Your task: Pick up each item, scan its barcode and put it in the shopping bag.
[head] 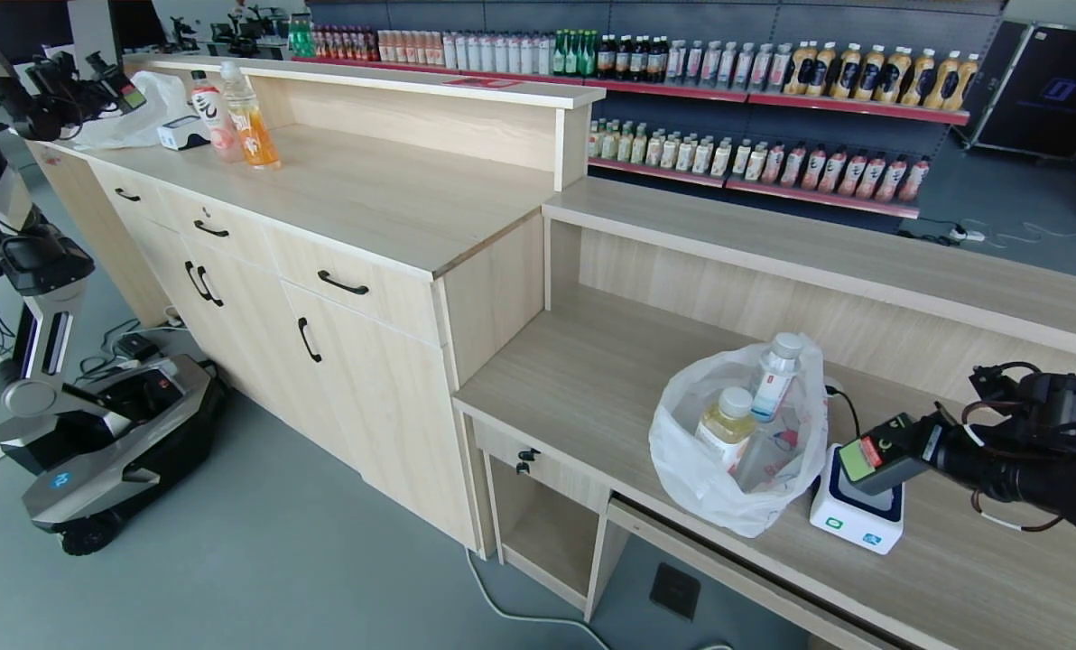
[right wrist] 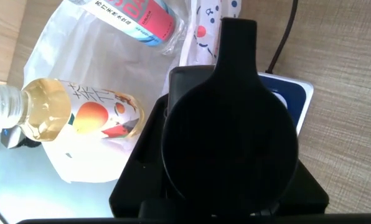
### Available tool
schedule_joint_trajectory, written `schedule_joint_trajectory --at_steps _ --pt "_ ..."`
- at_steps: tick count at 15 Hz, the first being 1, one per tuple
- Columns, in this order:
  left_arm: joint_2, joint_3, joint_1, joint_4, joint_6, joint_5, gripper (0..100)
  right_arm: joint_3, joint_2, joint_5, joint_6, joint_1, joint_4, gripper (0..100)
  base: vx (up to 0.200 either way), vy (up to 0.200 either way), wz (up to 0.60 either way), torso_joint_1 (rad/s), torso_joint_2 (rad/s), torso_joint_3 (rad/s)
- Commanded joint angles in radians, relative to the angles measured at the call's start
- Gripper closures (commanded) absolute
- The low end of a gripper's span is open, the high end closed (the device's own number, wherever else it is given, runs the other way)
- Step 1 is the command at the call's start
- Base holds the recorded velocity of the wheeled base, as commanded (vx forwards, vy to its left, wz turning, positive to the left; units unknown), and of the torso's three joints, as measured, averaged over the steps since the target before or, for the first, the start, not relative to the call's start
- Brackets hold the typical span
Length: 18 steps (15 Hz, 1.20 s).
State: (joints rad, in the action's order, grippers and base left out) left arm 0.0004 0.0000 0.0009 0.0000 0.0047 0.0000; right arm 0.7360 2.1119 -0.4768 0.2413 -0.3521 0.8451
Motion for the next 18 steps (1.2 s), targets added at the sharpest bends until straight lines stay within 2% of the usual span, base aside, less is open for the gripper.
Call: schedule_joint_trajectory --at_steps 1,10,18 --pt "0.0 0.0 0.001 0.0 0.0 0.0 0 0.014 0.02 -0.002 0.006 0.009 0.008 100 0.0 0.0 0.0 0.0 0.0 0.0" --pt "0.0 0.0 0.001 0.0 0.0 0.0 0 0.046 0.079 0.009 0.016 0.065 0.048 100 0.0 0.0 0.0 0.0 0.0 0.0" --pt "0.0 0.0 0.001 0.0 0.0 0.0 0 0.062 0.097 0.023 0.018 0.067 0.065 100 0.0 0.0 0.0 0.0 0.0 0.0"
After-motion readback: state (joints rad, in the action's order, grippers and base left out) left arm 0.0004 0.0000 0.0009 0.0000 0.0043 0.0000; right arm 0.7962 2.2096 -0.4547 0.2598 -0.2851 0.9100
